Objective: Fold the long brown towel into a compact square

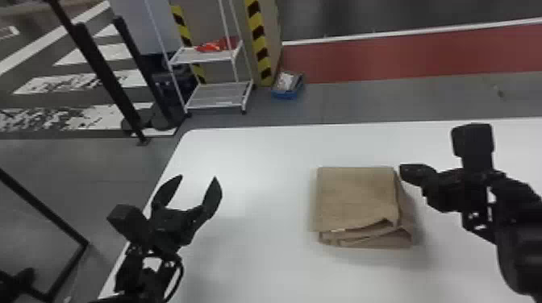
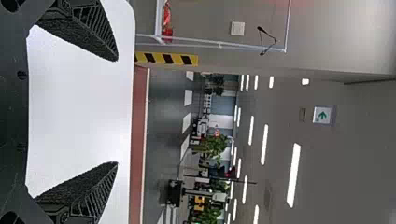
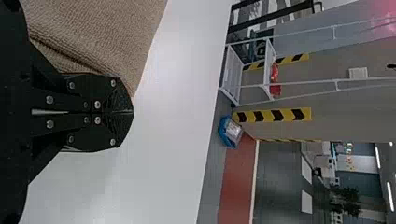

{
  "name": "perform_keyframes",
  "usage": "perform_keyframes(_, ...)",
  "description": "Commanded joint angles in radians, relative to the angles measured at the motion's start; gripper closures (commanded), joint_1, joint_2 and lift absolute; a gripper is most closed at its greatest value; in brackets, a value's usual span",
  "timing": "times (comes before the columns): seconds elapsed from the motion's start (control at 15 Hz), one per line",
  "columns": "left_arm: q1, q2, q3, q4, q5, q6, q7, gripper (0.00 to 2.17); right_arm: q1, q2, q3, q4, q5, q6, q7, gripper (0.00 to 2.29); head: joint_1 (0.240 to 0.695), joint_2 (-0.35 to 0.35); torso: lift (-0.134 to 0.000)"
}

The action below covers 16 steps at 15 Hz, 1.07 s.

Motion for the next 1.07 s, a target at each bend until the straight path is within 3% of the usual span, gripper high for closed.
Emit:
perform_keyframes(0.0,0.000,0.001,0.003,0.002,0.000,0.000,0.002,0.09,0.055,0.001,-0.036,-0.089,-0.034,-0.061,-0.008,2.05,0.695,0.253,-0.125)
perform_keyframes(0.07,-0.001,0.001,0.000,0.002,0.000,0.000,0.002,0.09,0.078,0.001,-0.034,-0.104,-0.066,-0.180,0.006,2.05,0.695,0.247,-0.125)
perform_keyframes(0.27,-0.001,-0.002,-0.005,0.002,-0.003,0.000,-0.001,0.09,0.080,0.001,0.018,-0.075,-0.068,-0.272,0.038,2.05,0.695,0.253,-0.125)
perform_keyframes(0.73,0.000,0.001,0.004,0.009,0.000,-0.003,-0.001,0.09,0.009,0.001,0.076,0.117,-0.001,-0.171,0.012,2.05,0.695,0.305,-0.125)
perform_keyframes(1.0,-0.004,0.003,0.000,0.015,0.000,-0.003,-0.001,0.09,0.003,0.001,0.073,0.137,0.015,-0.177,0.012,2.05,0.695,0.299,-0.125)
